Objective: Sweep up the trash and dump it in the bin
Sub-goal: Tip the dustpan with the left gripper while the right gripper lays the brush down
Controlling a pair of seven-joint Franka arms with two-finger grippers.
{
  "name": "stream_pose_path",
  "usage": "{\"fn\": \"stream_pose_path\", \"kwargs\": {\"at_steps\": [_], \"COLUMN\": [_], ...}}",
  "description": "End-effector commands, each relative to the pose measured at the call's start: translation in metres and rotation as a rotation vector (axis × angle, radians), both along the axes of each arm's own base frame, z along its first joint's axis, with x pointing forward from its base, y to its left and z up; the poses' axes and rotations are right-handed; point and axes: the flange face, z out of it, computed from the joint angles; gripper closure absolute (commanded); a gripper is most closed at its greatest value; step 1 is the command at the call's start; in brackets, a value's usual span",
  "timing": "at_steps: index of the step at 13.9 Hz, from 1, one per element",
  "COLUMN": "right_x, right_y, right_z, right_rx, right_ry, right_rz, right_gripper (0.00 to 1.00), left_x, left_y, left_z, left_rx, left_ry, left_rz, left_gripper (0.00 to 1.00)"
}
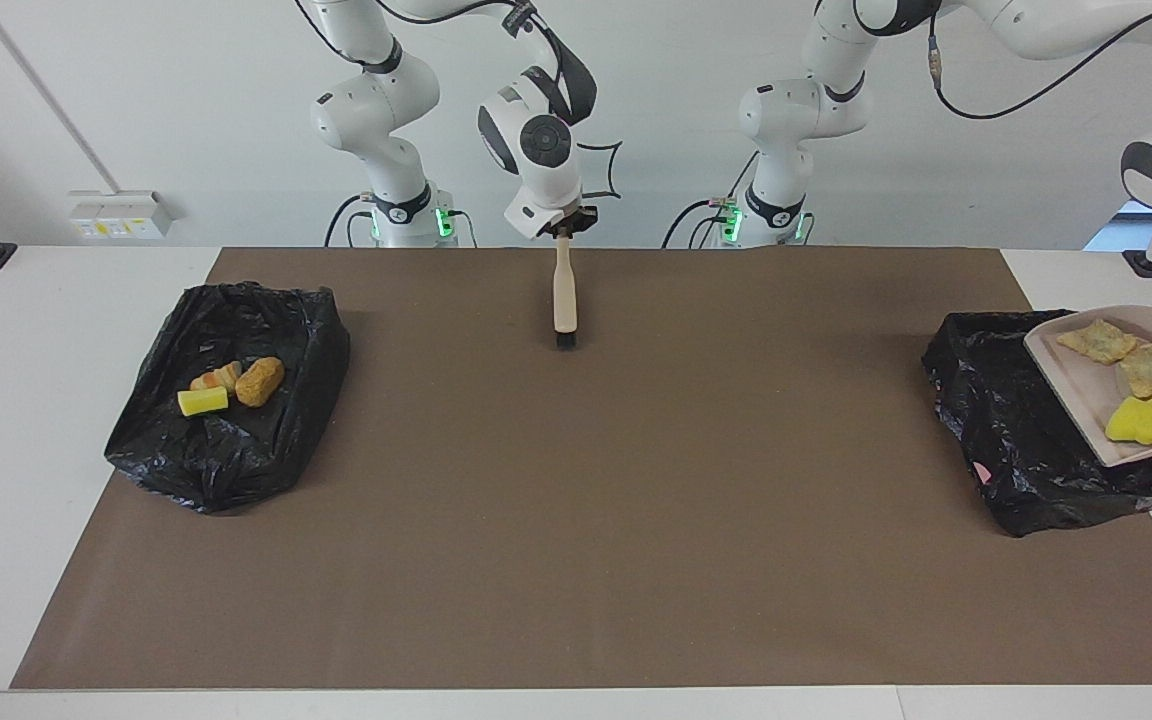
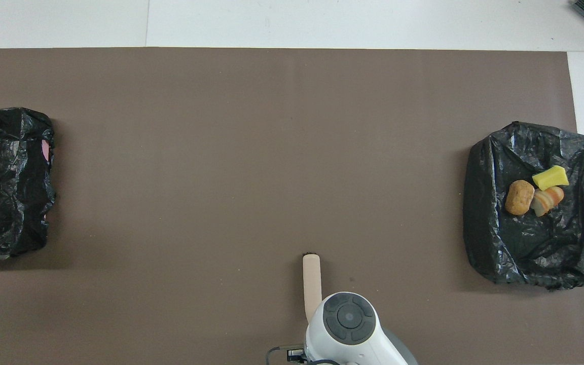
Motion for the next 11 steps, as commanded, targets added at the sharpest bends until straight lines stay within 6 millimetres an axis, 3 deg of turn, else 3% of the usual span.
{"fn": "stream_pose_path", "kwargs": {"at_steps": [1,5,6,7,8,9,11], "right_x": [-0.003,-0.001,0.003,0.005,0.006,0.007,0.009], "right_y": [-0.006,-0.007,-0.009,-0.010,-0.009,-0.008,-0.005], "right_z": [-0.010,-0.015,-0.018,-0.018,-0.017,-0.016,-0.014], "right_rx": [0.003,-0.011,-0.015,-0.013,-0.004,-0.001,0.001], "right_ry": [-0.014,-0.016,-0.009,-0.007,-0.011,-0.011,-0.010], "right_rz": [-0.055,-0.088,-0.101,-0.096,-0.083,-0.079,-0.078], "right_gripper": [1.00,1.00,0.96,0.60,0.15,0.00,0.00], "left_x": [-0.004,-0.005,-0.005,-0.005,-0.006,-0.008,-0.009], "left_y": [0.000,-0.001,-0.001,0.000,0.001,0.003,0.004], "left_z": [0.001,0.007,0.011,0.015,0.021,0.029,0.049], "left_rx": [0.121,0.215,0.234,0.243,0.264,0.289,0.315], "left_ry": [0.030,0.060,0.059,0.044,0.053,0.058,0.048], "left_rz": [-0.037,-0.043,-0.039,-0.027,-0.024,-0.021,-0.004], "left_gripper": [1.00,1.00,1.00,1.00,1.00,1.00,1.00]}}
